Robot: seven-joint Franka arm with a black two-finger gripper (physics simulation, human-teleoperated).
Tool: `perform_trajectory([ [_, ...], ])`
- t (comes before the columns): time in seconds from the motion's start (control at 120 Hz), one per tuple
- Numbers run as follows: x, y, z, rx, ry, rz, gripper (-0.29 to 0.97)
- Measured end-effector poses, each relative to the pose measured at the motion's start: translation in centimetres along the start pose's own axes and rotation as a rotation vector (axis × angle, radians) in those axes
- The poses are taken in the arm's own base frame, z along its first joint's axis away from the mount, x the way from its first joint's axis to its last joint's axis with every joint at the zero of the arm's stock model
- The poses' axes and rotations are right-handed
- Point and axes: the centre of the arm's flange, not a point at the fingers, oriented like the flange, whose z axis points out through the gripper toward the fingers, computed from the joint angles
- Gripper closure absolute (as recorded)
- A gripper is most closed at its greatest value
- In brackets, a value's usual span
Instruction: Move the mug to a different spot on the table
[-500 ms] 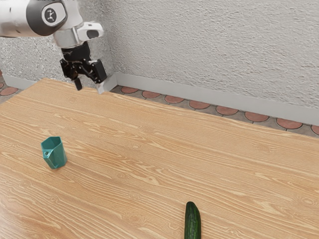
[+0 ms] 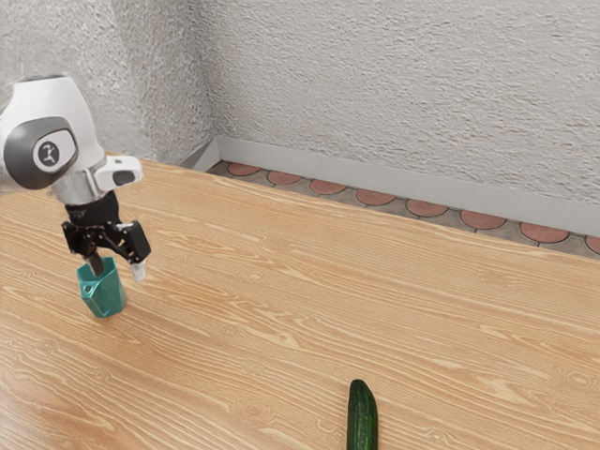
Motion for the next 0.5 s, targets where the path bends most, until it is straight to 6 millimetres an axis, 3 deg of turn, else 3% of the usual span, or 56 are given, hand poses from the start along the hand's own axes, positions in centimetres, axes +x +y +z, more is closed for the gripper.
perform_trajectory([
  [0.233,1.0,-3.5,7.7,0.003,-0.053,-0.127,0.02],
  [0.35,-0.1,-5.5,11.2,0.011,-0.021,-0.187,0.02],
  [0.5,-1.5,-7.1,13.6,0.043,0.033,-0.217,0.03],
])
